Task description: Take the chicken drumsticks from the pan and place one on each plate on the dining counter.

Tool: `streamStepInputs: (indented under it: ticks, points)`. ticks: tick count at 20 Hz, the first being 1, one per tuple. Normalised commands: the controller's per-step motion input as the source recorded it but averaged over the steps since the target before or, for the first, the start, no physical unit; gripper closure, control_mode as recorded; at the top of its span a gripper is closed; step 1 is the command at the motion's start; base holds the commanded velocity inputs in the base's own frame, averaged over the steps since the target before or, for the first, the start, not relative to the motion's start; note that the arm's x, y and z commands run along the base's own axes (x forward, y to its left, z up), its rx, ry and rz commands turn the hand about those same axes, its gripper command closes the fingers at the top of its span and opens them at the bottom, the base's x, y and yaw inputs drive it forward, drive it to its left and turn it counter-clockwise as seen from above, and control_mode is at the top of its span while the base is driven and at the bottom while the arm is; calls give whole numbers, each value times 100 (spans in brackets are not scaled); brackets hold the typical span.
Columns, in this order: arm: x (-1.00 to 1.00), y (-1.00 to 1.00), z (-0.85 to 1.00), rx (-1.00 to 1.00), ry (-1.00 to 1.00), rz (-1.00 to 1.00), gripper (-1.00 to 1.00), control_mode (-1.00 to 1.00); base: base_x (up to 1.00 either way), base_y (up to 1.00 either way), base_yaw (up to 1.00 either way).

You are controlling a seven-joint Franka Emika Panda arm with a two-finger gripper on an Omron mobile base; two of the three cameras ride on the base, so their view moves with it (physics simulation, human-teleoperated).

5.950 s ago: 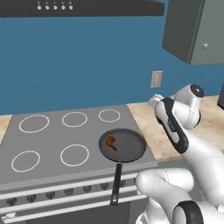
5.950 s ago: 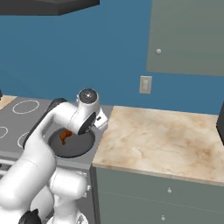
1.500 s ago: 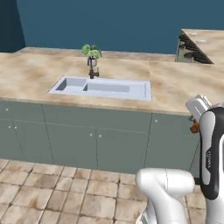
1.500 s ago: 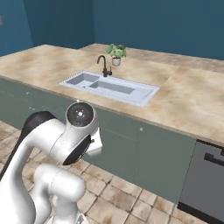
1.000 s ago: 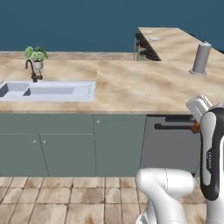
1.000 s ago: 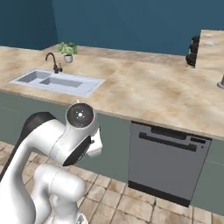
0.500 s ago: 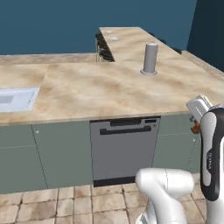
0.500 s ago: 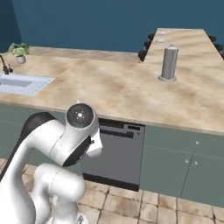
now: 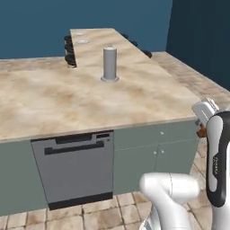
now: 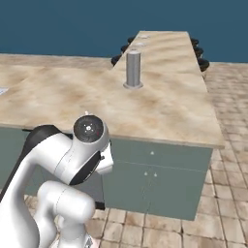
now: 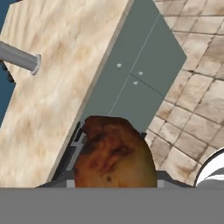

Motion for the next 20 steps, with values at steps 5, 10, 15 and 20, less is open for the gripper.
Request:
streamStepInputs:
  ticks: [5,10,15,20]
  points:
    - [0,0,0,0,0,0,100,100,48,-100,-16]
    - [0,0,0,0,0,0,100,100,40,-100,-12]
    - [0,0,0,0,0,0,100,100,23,-100,-3]
    - [0,0,0,0,0,0,100,100,20,-100,0]
